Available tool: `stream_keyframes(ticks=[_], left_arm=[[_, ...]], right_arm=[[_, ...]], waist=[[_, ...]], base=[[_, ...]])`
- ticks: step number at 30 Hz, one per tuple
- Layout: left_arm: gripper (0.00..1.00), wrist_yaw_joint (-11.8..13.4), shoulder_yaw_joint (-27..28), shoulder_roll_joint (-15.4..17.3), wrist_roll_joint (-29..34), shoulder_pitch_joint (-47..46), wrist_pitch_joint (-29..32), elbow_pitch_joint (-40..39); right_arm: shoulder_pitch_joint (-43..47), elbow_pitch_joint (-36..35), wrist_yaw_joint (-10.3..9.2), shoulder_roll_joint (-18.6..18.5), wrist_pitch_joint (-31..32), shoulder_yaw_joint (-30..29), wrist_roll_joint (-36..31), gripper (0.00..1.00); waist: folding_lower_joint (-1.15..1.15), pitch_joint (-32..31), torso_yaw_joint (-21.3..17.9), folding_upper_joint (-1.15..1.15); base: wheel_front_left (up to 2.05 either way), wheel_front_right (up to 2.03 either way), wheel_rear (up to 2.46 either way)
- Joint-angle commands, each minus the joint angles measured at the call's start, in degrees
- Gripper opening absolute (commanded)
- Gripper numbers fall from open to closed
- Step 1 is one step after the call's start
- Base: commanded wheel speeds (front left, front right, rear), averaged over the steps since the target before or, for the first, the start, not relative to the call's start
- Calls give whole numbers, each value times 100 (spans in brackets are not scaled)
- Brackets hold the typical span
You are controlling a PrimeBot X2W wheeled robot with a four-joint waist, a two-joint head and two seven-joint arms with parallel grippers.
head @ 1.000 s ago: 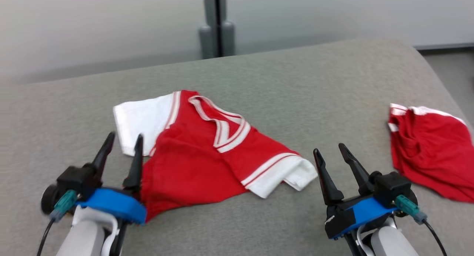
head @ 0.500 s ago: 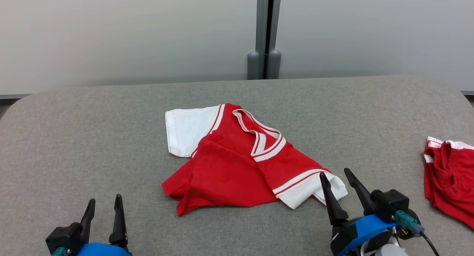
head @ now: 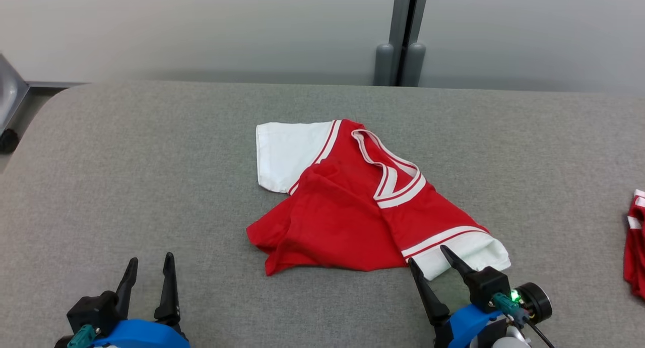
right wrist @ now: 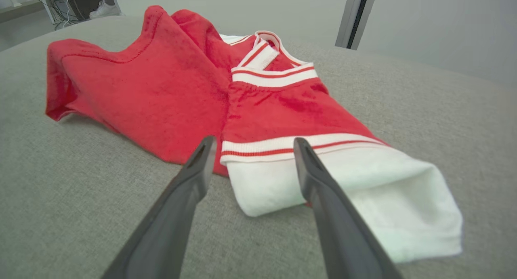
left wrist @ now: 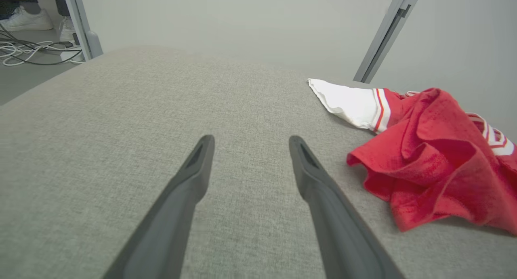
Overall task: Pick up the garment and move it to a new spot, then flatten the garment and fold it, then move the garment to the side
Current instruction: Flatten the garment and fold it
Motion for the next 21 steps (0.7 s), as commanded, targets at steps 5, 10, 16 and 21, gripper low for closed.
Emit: stream_keyframes(ticks=[5,10,16,21], left_arm=[[100,6,-71,147,-213,-155,-16,-18],[100,5,-124,178,-317,-262,-16,-48],[100,5,-212,202,-409,-375,-16,-78],[100,5,-265,231,-444,-354,-16,-106]], right_arm=[[-335,396,0,-27,-3,-111,-548,100],[-532,567,0,-26,-3,-157,-961,100],[-631,623,0,-31,1,-317,-1028,100],[-548,464,0,-28,-1,-402,-851,46]], waist=[[-1,351,263,-1],[-1,520,321,-1],[-1,635,322,-1],[-1,638,243,-1]], base=[[0,0,0],[0,0,0],[0,0,0],[0,0,0]])
